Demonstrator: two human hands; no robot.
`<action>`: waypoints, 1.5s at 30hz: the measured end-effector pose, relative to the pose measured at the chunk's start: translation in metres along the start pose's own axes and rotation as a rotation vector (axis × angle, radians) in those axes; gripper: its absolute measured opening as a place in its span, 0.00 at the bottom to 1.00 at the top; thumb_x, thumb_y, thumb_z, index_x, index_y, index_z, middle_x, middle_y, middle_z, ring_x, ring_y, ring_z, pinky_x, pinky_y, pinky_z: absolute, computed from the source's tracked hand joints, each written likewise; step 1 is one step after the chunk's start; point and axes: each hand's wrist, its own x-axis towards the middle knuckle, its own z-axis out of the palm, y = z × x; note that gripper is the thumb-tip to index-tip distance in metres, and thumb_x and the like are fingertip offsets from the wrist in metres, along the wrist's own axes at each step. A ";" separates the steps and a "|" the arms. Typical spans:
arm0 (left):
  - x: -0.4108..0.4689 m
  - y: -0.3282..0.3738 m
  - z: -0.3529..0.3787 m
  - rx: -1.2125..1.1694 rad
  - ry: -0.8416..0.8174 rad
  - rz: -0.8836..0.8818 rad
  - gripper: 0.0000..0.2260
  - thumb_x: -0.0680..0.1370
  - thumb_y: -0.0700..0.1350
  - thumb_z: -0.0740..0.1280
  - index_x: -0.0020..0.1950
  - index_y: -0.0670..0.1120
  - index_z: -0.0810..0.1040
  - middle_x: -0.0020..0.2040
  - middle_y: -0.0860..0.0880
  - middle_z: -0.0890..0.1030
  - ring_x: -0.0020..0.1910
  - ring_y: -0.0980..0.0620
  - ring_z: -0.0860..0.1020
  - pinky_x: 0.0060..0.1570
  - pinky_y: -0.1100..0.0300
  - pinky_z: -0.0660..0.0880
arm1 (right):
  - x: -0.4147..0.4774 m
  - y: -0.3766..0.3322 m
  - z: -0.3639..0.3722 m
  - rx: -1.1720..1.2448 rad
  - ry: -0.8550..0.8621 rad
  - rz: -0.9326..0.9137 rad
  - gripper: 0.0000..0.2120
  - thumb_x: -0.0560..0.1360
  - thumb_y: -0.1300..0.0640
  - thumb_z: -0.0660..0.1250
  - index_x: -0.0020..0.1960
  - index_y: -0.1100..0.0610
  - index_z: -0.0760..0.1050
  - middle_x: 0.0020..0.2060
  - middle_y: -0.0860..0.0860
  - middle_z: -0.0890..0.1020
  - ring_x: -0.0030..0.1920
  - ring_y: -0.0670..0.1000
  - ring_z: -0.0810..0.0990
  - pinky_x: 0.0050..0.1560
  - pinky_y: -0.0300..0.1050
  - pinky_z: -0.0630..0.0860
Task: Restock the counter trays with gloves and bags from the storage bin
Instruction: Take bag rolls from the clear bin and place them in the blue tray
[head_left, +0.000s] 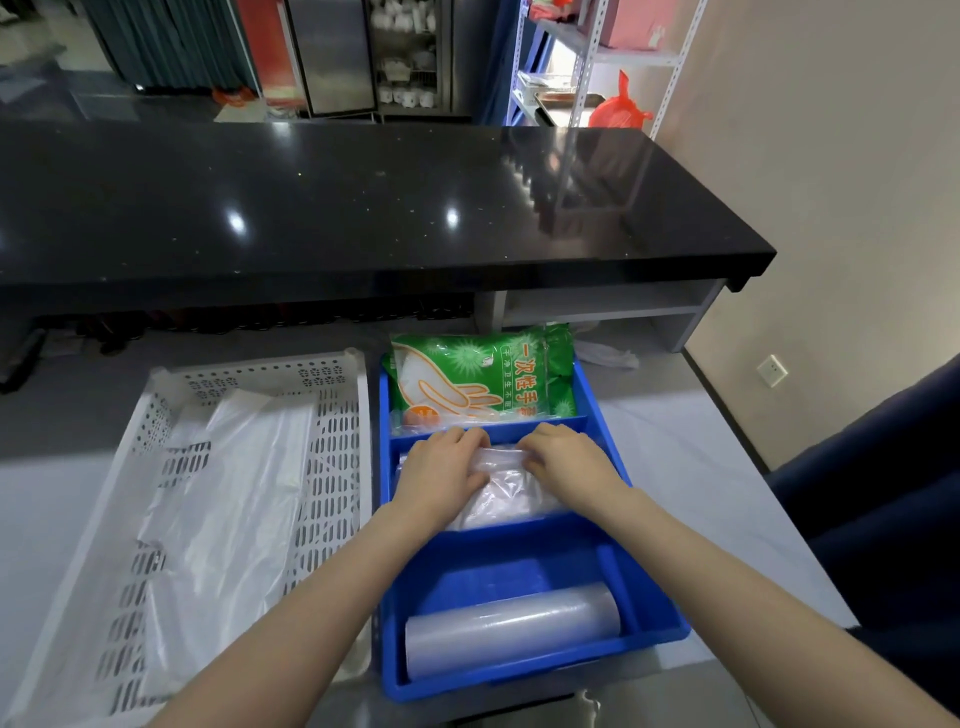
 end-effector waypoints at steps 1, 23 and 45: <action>-0.001 -0.001 0.000 0.017 0.018 0.018 0.18 0.74 0.51 0.67 0.63 0.51 0.71 0.58 0.50 0.77 0.57 0.46 0.74 0.53 0.51 0.70 | 0.002 0.000 0.003 0.017 0.015 0.008 0.13 0.77 0.55 0.61 0.60 0.52 0.76 0.56 0.51 0.78 0.59 0.56 0.74 0.53 0.51 0.71; -0.027 -0.013 -0.018 0.402 -0.163 0.085 0.29 0.77 0.61 0.57 0.75 0.54 0.58 0.67 0.48 0.72 0.65 0.45 0.69 0.66 0.49 0.63 | -0.007 -0.010 -0.012 -0.164 -0.065 -0.144 0.19 0.78 0.49 0.59 0.68 0.49 0.69 0.62 0.51 0.76 0.61 0.55 0.73 0.61 0.50 0.67; -0.558 -0.136 -0.002 -0.168 0.579 -1.451 0.12 0.75 0.44 0.66 0.58 0.48 0.78 0.52 0.46 0.83 0.50 0.43 0.80 0.46 0.52 0.77 | -0.121 -0.431 0.094 -0.220 -0.059 -1.109 0.09 0.74 0.55 0.61 0.50 0.54 0.79 0.47 0.53 0.83 0.51 0.59 0.77 0.56 0.54 0.68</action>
